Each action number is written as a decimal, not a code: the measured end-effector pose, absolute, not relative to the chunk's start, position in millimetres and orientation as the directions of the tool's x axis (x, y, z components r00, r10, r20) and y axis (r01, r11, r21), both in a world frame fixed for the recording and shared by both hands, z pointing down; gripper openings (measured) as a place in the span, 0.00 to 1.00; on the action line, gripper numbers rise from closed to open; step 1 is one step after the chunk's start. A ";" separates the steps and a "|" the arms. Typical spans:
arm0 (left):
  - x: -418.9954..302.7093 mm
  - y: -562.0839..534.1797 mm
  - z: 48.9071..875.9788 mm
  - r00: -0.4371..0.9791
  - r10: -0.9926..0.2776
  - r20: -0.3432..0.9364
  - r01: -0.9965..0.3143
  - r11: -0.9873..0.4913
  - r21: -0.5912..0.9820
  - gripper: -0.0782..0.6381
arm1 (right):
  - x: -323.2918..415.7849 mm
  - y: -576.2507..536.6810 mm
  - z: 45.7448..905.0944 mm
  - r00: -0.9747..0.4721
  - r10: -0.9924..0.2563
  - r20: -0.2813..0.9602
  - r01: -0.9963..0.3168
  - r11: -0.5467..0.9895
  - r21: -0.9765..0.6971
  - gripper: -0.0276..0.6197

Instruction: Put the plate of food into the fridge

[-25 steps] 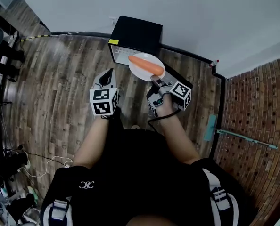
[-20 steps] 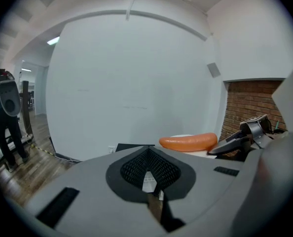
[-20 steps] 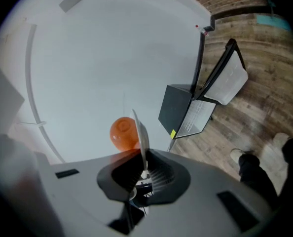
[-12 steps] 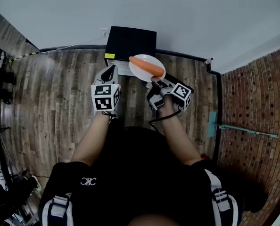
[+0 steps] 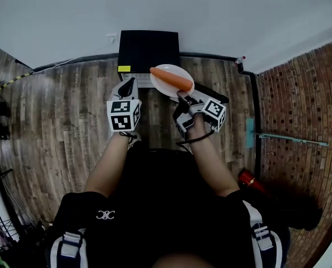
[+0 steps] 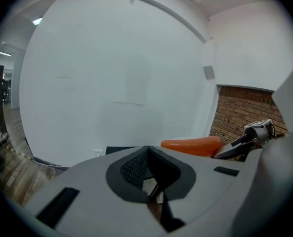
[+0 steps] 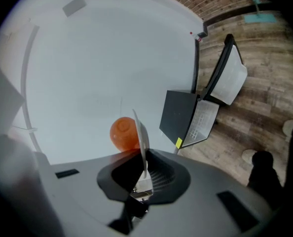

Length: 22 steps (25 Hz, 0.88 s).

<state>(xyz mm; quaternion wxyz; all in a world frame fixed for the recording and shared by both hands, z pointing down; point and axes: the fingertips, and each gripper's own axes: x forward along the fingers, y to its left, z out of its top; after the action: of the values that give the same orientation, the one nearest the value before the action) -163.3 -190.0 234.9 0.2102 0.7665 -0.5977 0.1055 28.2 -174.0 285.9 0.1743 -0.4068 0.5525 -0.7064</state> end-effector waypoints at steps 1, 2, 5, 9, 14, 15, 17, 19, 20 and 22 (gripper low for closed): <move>-163.3 -192.2 236.9 0.271 -0.868 0.417 -0.959 -0.205 0.197 0.10 | 28.7 -173.7 286.4 -0.606 -0.701 0.376 -0.195 -0.327 -0.925 0.09; -164.1 -194.4 239.7 0.276 -0.863 0.423 -0.958 -0.210 0.197 0.10 | 29.4 -173.0 287.7 -0.601 -0.705 0.375 -0.190 -0.330 -0.925 0.09; -168.0 -201.3 251.9 0.281 -0.852 0.442 -0.957 -0.211 0.200 0.10 | 34.5 -172.2 297.3 -0.585 -0.709 0.394 -0.189 -0.353 -0.916 0.09; -155.3 -201.5 265.5 0.270 -0.841 0.469 -0.960 -0.199 0.196 0.10 | 56.9 -173.3 313.9 -0.574 -0.698 0.428 -0.201 -0.386 -0.900 0.09; -129.4 -202.6 291.0 0.245 -0.824 0.511 -0.966 -0.167 0.195 0.10 | 76.8 -186.2 335.1 -0.614 -0.652 0.445 -0.267 -0.359 -0.894 0.09; -126.2 -202.3 298.5 0.237 -0.821 0.518 -0.968 -0.156 0.196 0.10 | 78.5 -187.9 341.9 -0.624 -0.642 0.446 -0.269 -0.359 -0.894 0.09; -123.7 -201.4 316.6 0.215 -0.821 0.529 -0.971 -0.121 0.207 0.10 | 79.8 -191.0 358.9 -0.644 -0.621 0.446 -0.267 -0.364 -0.892 0.09; -125.3 -200.0 339.4 0.188 -0.824 0.535 -0.973 -0.082 0.216 0.10 | 78.4 -193.1 380.9 -0.667 -0.593 0.451 -0.272 -0.369 -0.889 0.09; -127.0 -200.2 352.8 0.176 -0.827 0.535 -0.974 -0.067 0.217 0.10 | 77.0 -194.8 394.1 -0.677 -0.578 0.456 -0.280 -0.371 -0.886 0.09; -133.0 -203.3 385.1 0.156 -0.830 0.535 -0.977 -0.050 0.208 0.10 | 71.3 -198.3 424.6 -0.692 -0.555 0.462 -0.291 -0.371 -0.882 0.09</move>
<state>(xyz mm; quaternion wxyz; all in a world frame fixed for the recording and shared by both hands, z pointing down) -133.0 -203.3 385.1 0.2680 0.7116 -0.6349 0.1366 71.3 -198.3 424.6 0.0897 -0.3819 0.5537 -0.7345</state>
